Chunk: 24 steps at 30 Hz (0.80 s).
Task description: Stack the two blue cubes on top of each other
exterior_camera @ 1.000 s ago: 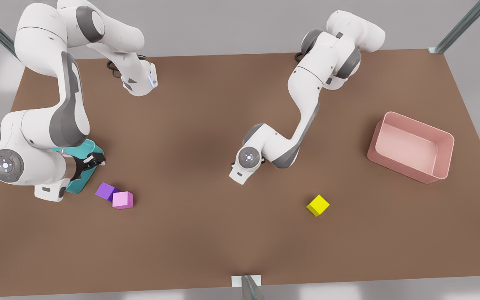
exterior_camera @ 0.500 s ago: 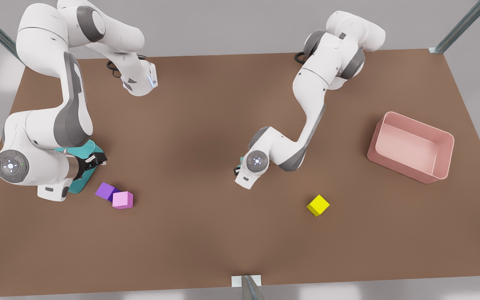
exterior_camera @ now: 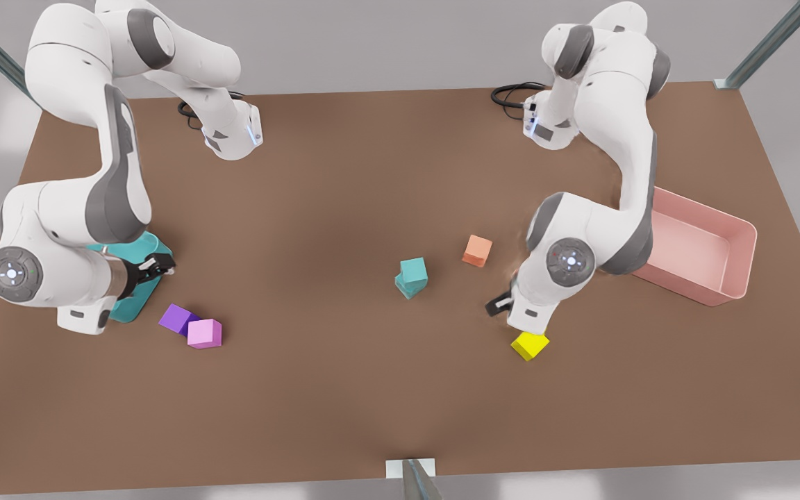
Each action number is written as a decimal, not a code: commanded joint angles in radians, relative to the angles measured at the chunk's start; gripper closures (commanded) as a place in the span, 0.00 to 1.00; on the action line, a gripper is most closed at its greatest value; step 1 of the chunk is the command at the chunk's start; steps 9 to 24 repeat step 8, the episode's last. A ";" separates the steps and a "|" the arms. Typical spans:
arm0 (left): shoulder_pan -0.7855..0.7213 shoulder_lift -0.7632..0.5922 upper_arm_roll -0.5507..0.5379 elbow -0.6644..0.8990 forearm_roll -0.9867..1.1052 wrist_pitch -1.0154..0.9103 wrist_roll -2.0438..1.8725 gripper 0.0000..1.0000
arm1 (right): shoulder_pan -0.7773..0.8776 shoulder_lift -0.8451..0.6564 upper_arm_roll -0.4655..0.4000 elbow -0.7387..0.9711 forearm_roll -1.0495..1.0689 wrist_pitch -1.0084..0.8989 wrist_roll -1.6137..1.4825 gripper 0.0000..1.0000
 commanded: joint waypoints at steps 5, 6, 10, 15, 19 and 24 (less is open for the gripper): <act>0.307 -0.399 -0.119 -0.307 0.063 -0.253 0.812 0.00 | -0.004 -0.060 -0.012 0.011 0.009 -0.001 0.116 0.00; 0.307 -0.393 -0.109 -0.307 0.058 -0.256 0.814 0.00 | -0.005 -0.062 -0.012 0.011 0.009 -0.003 0.124 0.00; 0.307 -0.393 -0.105 -0.304 0.045 -0.276 0.814 0.00 | -0.005 -0.062 -0.012 0.011 0.007 -0.003 0.124 0.00; 0.307 -0.393 -0.105 -0.304 0.045 -0.276 0.814 0.00 | -0.005 -0.062 -0.012 0.011 0.007 -0.003 0.124 0.00; 0.307 -0.393 -0.105 -0.304 0.045 -0.276 0.814 0.00 | -0.005 -0.062 -0.012 0.011 0.007 -0.003 0.124 0.00; 0.307 -0.393 -0.105 -0.304 0.045 -0.276 0.814 0.00 | -0.005 -0.062 -0.012 0.011 0.007 -0.003 0.124 0.00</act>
